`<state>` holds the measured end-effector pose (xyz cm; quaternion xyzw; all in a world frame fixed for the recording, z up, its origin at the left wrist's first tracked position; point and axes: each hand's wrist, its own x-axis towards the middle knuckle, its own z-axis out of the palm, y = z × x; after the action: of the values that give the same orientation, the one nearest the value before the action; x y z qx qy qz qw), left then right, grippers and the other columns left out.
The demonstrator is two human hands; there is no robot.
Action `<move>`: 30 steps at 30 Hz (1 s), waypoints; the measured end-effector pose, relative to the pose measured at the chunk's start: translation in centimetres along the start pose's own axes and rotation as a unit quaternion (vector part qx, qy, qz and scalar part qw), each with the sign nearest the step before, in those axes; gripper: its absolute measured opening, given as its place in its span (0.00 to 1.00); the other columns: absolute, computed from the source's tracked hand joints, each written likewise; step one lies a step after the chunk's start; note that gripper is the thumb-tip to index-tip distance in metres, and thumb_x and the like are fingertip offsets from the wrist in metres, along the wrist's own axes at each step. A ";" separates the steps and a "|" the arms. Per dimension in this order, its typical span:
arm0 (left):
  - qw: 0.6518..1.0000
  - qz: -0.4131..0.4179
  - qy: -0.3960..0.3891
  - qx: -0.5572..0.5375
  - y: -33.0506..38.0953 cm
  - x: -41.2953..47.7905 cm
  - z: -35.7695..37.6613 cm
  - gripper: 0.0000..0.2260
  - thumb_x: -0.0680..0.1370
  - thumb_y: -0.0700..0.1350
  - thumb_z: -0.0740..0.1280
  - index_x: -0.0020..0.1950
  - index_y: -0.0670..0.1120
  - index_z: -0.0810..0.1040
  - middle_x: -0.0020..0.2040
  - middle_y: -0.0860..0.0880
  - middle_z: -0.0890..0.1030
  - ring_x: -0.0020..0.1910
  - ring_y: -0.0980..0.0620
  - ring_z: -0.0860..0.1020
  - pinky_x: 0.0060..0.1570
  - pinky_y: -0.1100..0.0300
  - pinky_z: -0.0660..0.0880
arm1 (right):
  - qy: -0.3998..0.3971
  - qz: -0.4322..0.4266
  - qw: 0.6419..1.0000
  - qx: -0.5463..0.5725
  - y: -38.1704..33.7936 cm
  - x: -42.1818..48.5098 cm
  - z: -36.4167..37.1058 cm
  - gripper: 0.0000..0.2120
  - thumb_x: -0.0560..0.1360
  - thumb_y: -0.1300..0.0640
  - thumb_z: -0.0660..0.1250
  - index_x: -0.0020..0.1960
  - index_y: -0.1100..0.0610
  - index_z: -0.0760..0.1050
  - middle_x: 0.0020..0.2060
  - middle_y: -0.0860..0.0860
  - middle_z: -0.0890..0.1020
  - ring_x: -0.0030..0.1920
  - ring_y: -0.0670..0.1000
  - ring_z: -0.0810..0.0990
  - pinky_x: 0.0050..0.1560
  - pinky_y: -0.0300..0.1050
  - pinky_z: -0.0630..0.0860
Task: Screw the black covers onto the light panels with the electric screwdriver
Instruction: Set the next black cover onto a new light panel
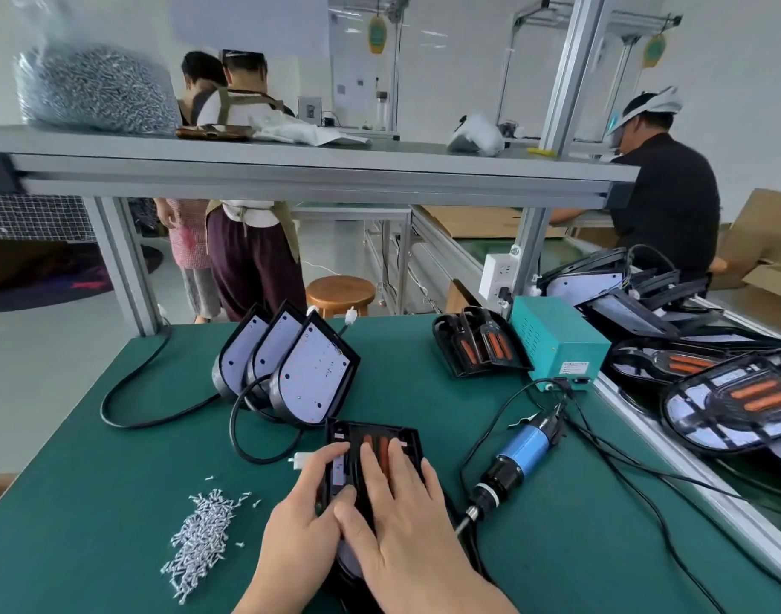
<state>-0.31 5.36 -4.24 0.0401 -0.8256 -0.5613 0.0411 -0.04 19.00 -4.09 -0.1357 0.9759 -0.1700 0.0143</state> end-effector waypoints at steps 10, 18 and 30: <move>1.000 0.009 0.009 -0.007 -0.5 -0.1 0.0 0.18 0.77 0.46 0.68 0.56 0.70 0.74 0.26 0.52 0.68 0.26 0.54 0.66 0.34 0.59 0.66 | 0.248 0.255 0.920 0.162 9.4 -1.8 -4.5 0.23 0.79 0.41 0.65 0.68 0.53 0.67 0.55 0.45 0.65 0.56 0.49 0.69 0.52 0.48 0.71; 1.000 0.008 0.022 0.014 -0.4 -0.2 0.1 0.17 0.77 0.44 0.68 0.57 0.68 0.75 0.27 0.49 0.67 0.25 0.54 0.64 0.30 0.63 0.62 | 0.146 0.339 0.923 0.108 10.9 0.6 -4.7 0.49 0.75 0.28 0.61 0.80 0.56 0.44 0.61 0.51 0.80 0.59 0.56 0.80 0.51 0.49 0.74; 0.999 0.028 0.033 0.021 -0.4 -0.2 0.2 0.17 0.77 0.42 0.68 0.56 0.65 0.77 0.25 0.49 0.66 0.24 0.55 0.63 0.27 0.66 0.60 | 0.185 0.358 0.772 0.492 12.1 1.0 -5.0 0.20 0.72 0.55 0.72 0.59 0.61 0.72 0.39 0.52 0.77 0.33 0.49 0.77 0.31 0.41 0.71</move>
<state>-0.12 5.44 -4.75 0.0361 -0.8364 -0.5405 0.0829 -4.52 31.37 -3.39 0.2828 0.7206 -0.6316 -0.0416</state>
